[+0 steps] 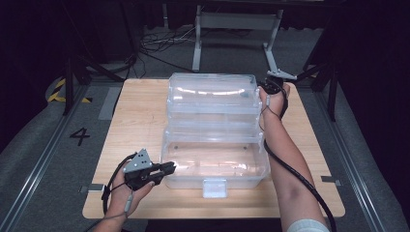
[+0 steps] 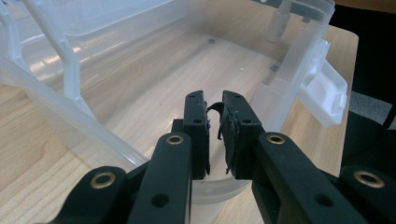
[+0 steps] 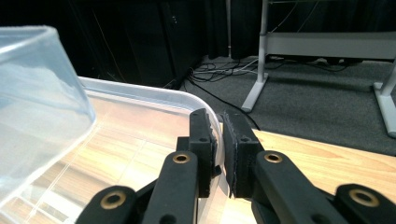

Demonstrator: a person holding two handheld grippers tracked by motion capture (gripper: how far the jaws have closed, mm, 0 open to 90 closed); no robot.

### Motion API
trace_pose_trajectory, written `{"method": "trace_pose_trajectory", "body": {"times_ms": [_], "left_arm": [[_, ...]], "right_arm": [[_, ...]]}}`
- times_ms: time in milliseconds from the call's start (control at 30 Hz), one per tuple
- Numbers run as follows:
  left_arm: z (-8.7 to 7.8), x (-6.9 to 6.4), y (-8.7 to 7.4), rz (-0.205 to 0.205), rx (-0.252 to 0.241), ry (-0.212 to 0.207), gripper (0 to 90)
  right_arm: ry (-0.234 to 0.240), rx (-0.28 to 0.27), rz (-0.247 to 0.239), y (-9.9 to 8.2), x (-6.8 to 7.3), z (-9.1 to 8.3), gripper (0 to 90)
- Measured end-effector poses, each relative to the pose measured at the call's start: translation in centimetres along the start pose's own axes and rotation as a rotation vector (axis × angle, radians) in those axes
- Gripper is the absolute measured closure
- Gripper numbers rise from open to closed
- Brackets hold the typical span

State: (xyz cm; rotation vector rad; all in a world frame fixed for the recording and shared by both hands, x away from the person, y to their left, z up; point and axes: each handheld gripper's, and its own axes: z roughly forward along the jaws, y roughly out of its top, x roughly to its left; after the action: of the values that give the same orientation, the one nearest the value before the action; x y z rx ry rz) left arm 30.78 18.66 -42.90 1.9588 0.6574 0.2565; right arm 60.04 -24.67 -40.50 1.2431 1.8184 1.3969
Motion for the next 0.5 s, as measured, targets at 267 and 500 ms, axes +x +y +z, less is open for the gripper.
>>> {"method": "trace_pose_trajectory", "body": {"times_ms": [267,500], "left_arm": [[0.01,-0.03,-0.02,0.000,-0.002,0.001,80.4],[0.01,-0.05,-0.03,0.000,-0.002,0.003,80.3]], "right_arm": [[-0.005,0.016,-0.002,-0.30,-0.13,0.28,83.2],[-0.005,0.021,0.011,-0.29,-0.16,0.32,83.1]]}}
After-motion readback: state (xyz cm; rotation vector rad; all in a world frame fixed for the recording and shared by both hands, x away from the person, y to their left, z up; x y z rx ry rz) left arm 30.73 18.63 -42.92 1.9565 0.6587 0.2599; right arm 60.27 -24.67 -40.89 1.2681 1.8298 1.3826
